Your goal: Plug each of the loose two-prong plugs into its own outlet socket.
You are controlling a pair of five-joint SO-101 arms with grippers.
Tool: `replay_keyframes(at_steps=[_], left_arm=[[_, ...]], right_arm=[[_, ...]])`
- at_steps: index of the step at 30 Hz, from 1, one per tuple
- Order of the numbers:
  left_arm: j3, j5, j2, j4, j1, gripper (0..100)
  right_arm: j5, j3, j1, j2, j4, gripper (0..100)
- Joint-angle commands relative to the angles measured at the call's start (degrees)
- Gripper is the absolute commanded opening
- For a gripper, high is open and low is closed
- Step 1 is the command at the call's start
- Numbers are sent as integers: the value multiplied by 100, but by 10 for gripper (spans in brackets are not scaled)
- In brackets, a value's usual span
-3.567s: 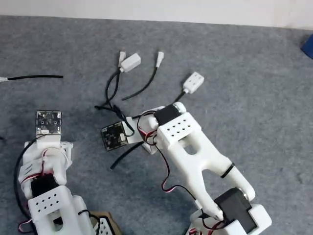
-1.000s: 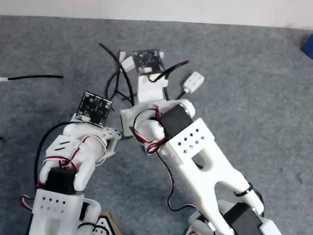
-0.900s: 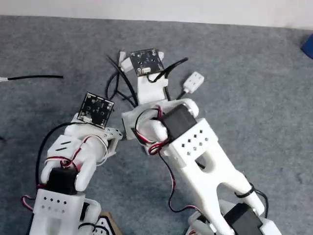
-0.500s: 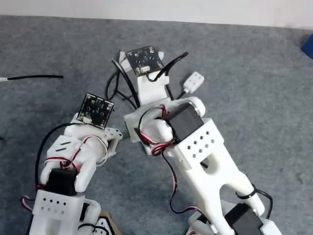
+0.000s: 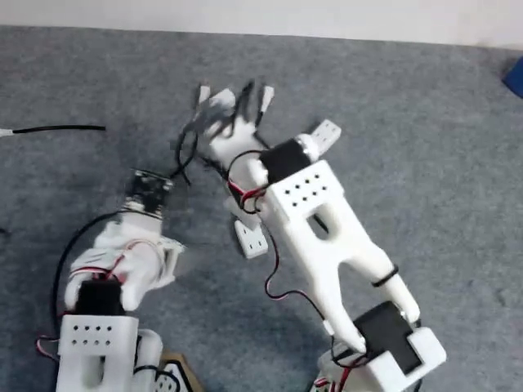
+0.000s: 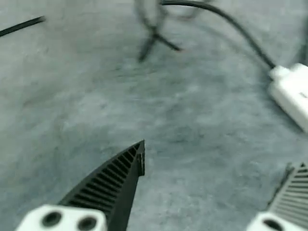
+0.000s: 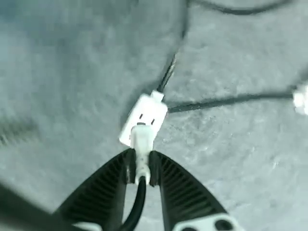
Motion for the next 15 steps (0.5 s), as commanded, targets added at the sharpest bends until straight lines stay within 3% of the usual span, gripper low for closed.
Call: replay_keyframes(at_steps=[1,4,6,15], left_arm=[[40,-9,-40,-193,-453,425],[347,-18,-13,-501,-611,425],[488,-26,-4,-703,-646,425],[488,-18,4,-747,-725,425]], right_arm=[[2180,75,-127,-84,-4,7],[3543,268,-163,-84,303,7],[3956,374,-198,-84,338,7],[4993,505,-268,-31,4,7]])
